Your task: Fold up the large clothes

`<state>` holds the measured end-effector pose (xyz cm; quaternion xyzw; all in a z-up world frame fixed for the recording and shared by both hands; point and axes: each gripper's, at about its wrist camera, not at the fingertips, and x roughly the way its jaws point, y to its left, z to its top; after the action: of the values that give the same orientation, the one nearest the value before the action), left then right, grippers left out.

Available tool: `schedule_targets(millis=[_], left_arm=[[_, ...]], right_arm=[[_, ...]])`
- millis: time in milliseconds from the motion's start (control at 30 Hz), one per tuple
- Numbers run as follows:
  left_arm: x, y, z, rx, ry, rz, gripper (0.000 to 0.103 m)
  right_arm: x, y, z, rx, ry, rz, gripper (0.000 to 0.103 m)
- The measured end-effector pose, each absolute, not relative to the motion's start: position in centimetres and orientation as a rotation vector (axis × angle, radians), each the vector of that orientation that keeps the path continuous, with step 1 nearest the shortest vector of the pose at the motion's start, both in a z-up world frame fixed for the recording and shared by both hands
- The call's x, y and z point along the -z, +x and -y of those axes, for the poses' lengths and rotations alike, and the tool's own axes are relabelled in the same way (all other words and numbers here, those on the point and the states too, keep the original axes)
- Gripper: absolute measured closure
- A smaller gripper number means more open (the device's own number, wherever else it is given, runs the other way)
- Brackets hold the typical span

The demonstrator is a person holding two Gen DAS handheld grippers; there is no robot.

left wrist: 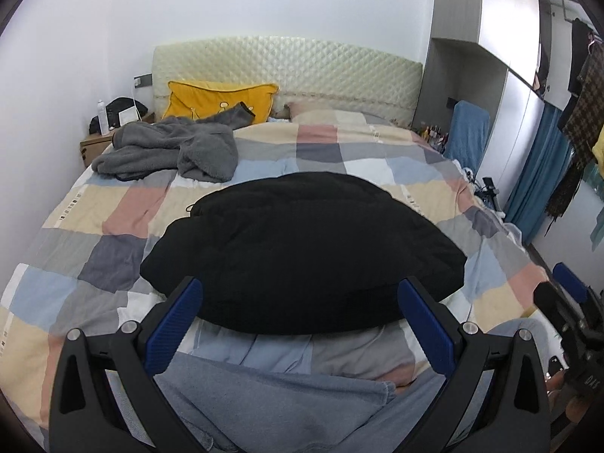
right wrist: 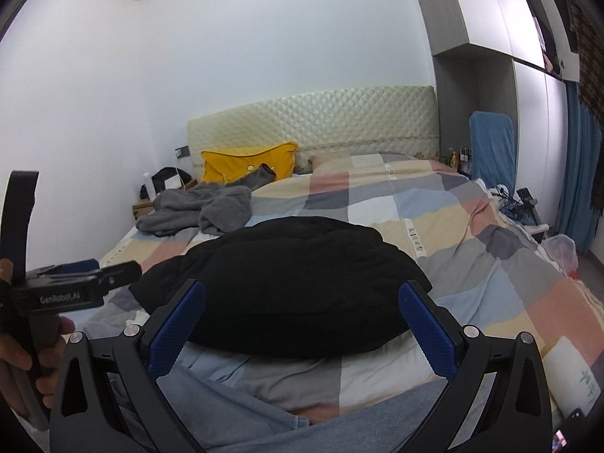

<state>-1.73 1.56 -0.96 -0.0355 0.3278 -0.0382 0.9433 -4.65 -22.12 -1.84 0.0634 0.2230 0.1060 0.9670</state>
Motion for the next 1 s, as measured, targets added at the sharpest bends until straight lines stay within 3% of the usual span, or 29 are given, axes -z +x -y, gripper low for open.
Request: schedule_targets(millis=[1000], left_arm=[[1.6, -1.0, -1.1, 0.052, -0.064, -0.713, 0.000]], right_arm=[[2.7, -3.2, 22.4, -0.229, 0.140, -0.478, 0.000]])
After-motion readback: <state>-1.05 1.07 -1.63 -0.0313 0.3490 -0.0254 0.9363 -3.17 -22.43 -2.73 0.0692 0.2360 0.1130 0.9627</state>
